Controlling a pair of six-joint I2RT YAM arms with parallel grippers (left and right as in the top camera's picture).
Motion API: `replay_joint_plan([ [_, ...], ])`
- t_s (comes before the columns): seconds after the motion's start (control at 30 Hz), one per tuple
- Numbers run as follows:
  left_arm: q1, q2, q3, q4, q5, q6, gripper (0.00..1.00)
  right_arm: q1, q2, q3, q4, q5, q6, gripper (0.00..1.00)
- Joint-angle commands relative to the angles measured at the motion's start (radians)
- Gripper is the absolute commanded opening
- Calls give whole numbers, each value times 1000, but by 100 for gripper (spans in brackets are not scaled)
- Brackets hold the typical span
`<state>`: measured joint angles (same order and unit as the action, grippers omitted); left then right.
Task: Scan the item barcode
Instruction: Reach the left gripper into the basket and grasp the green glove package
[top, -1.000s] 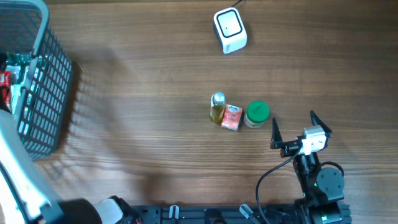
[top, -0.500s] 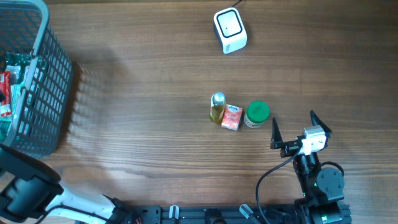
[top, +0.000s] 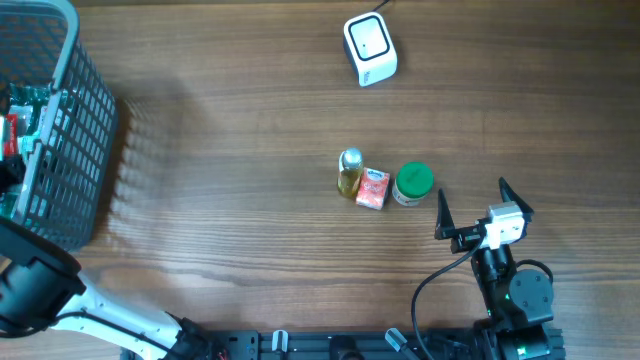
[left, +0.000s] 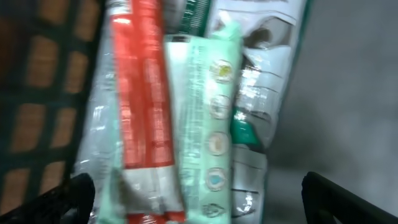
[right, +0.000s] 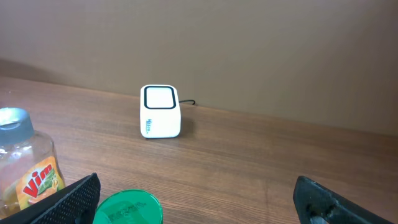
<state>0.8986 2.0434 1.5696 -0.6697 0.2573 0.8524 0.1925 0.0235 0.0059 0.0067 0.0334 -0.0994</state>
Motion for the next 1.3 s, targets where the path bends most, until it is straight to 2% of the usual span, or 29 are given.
replay_joint_plan([
  [0.0,1,28,2,6,64,88,100,-4,1,-1,3,2,-5,100],
  [0.47,0,111,2,48,56,83,99,-4,1,-1,3,2,-5,100],
  [0.57,0,114,2,49,57,82,89,-4,1,-1,3,2,-5,100],
  [0.67,0,112,2,49,57,59,100,-4,1,-1,3,2,-5,100],
  [0.97,-53,68,2,125,55,53,100,-4,1,-1,3,2,-5,100],
  [1.27,-65,72,2,120,3,53,100,-4,1,-1,3,2,-5,100],
])
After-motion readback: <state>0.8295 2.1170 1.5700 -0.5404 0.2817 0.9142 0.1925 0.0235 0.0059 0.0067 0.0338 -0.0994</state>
